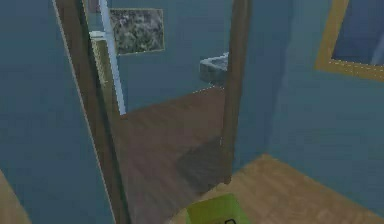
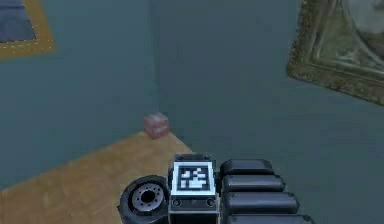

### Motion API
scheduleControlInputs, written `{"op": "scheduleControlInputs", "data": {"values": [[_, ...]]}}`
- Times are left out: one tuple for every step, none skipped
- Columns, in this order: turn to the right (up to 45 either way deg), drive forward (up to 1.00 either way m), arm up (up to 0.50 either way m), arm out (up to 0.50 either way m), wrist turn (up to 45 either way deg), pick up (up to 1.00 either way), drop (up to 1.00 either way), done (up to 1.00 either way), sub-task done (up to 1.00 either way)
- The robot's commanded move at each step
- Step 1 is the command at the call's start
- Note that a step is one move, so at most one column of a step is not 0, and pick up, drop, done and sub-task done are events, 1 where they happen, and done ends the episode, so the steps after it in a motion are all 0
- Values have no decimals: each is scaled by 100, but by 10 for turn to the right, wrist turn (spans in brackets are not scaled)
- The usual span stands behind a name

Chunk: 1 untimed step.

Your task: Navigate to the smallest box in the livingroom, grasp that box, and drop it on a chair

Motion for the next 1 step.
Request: {"op": "scheduleControlInputs", "data": {"values": [[0,100,0,0,0,0,0,0,0]]}}
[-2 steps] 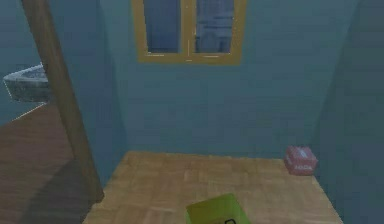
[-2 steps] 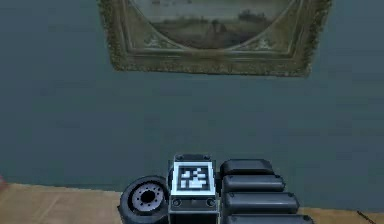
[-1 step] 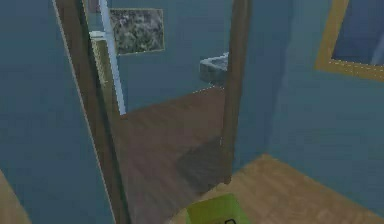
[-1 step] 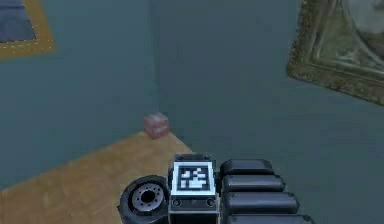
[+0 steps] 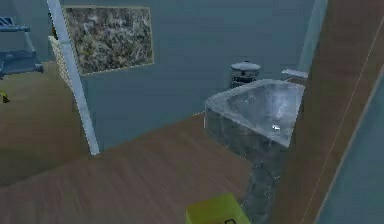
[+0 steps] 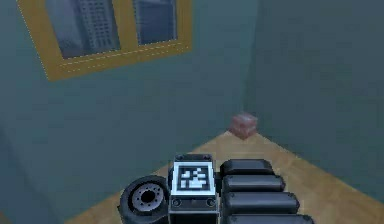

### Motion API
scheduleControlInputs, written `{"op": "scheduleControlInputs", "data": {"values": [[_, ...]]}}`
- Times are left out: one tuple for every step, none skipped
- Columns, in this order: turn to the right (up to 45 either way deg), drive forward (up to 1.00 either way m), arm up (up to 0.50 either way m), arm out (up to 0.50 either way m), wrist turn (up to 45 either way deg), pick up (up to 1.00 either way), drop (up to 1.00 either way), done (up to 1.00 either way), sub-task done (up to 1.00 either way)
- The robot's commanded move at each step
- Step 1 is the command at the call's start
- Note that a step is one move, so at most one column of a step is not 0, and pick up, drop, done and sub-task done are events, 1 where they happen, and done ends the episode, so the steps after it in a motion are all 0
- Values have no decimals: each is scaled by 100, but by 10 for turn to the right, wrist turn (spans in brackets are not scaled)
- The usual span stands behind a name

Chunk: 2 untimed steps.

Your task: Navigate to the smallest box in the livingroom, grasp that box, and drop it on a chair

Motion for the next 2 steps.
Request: {"op": "scheduleControlInputs", "data": {"values": [[-390,0,0,0,0,0,0,0,0],[0,100,0,0,0,0,0,0,0]]}}
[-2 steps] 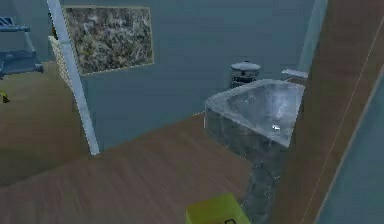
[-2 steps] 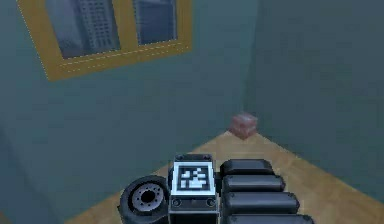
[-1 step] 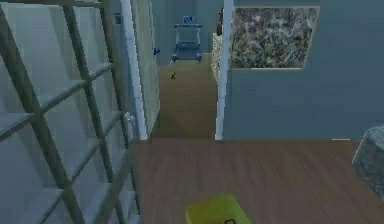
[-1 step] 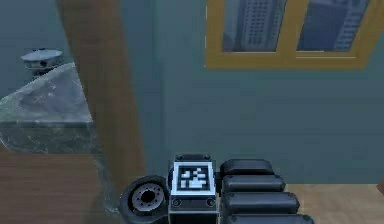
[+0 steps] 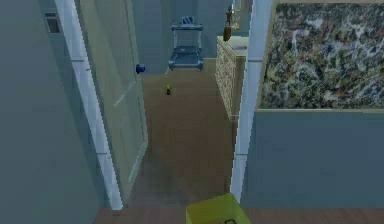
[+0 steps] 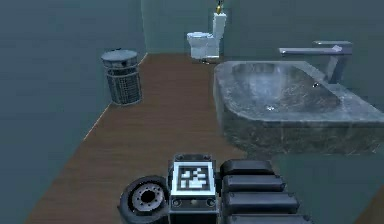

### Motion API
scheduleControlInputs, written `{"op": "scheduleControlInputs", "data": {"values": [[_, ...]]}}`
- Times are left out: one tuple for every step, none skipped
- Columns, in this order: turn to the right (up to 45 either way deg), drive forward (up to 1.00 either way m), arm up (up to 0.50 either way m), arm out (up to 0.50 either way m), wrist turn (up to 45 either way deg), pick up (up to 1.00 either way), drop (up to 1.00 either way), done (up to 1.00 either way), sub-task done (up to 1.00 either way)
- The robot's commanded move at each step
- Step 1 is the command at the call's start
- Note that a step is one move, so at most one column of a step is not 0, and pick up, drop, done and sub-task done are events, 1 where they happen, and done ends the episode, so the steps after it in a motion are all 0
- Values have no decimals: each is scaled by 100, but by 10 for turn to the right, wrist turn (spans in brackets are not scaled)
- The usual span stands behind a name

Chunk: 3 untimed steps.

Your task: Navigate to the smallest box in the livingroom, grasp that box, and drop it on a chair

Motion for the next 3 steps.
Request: {"op": "scheduleControlInputs", "data": {"values": [[0,20,0,0,0,0,0,0,0],[-60,0,0,0,0,0,0,0,0],[0,100,0,0,0,0,0,0,0]]}}
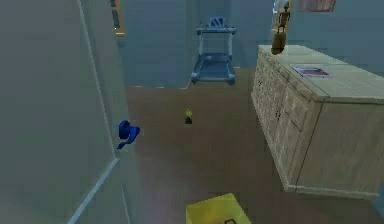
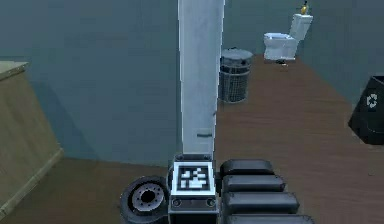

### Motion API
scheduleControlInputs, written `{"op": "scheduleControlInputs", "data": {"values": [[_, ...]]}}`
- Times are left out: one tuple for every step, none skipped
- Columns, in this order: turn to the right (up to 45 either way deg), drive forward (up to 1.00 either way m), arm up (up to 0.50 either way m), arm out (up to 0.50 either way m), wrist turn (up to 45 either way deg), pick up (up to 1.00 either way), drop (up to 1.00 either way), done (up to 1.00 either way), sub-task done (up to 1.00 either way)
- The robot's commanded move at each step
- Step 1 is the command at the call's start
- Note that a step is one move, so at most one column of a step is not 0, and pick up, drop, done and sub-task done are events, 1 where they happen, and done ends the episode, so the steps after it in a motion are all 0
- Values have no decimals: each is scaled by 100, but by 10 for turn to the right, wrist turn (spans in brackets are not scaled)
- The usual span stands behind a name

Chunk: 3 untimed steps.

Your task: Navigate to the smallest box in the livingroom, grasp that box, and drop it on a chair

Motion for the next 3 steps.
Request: {"op": "scheduleControlInputs", "data": {"values": [[-30,0,0,0,0,0,0,0,0],[0,5,0,0,0,0,0,0,0],[90,0,0,0,0,0,0,0,0]]}}
